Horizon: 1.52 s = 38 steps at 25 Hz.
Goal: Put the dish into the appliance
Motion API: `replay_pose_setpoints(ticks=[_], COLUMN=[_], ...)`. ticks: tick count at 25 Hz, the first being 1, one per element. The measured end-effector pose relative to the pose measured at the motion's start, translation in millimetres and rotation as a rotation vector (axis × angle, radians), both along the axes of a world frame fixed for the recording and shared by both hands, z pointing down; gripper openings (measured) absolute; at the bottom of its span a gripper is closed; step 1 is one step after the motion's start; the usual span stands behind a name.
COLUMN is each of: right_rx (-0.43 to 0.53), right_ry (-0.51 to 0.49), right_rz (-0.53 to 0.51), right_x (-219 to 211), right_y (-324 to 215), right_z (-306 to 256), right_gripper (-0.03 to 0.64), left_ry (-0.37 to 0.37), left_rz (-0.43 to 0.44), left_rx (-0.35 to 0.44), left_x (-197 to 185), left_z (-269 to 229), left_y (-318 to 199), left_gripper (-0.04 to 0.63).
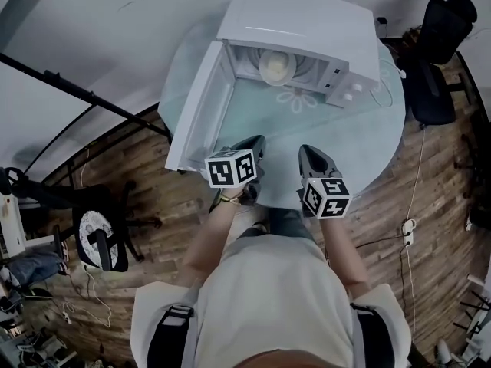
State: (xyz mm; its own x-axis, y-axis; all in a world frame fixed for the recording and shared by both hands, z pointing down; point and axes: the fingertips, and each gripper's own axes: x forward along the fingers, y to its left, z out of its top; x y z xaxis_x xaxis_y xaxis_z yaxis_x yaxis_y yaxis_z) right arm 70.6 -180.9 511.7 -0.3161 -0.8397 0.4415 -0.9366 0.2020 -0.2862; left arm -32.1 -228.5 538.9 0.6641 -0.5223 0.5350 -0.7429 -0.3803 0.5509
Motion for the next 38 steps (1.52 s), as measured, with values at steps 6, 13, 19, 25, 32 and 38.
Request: replay_pose_setpoints(ticks=[6, 13, 19, 25, 32, 38], right_rx=[0.0, 0.019, 0.024, 0.03, 0.048, 0.057], right_ry=[-0.002, 0.013, 0.02, 0.016, 0.01, 0.015], right_rz=[0.021, -0.006, -0.029, -0.033, -0.058, -0.079], right_x=[-13.9, -28.2, -38.7, -44.8, -52.0, -59.7], right_y=[35.2, 76.4, 110.3, 132.2, 141.0, 145.0], right_z=[-6.9, -18.4, -19.9, -22.9, -27.4, -29.0], right_gripper=[0.006, 0.006, 0.006, 0.006, 0.006, 0.006], left_ry=[-0.042, -0.065, -0.053, -0.056, -0.048, -0.042], left_rz=[0.07, 0.097, 0.095, 0.091, 0.079, 0.074], left_rx=[0.036, 0.063, 0.065, 0.056, 0.044, 0.045], left_x=[-16.1, -26.0, -30.7, -38.9, -45.3, -49.3], left_z=[-11.1, -16.1, -18.4, -17.5, -19.6, -21.5], left_y=[44.9, 89.0, 119.9, 139.9, 149.6, 153.5], left_gripper=[0.009, 0.009, 0.009, 0.009, 0.009, 0.009])
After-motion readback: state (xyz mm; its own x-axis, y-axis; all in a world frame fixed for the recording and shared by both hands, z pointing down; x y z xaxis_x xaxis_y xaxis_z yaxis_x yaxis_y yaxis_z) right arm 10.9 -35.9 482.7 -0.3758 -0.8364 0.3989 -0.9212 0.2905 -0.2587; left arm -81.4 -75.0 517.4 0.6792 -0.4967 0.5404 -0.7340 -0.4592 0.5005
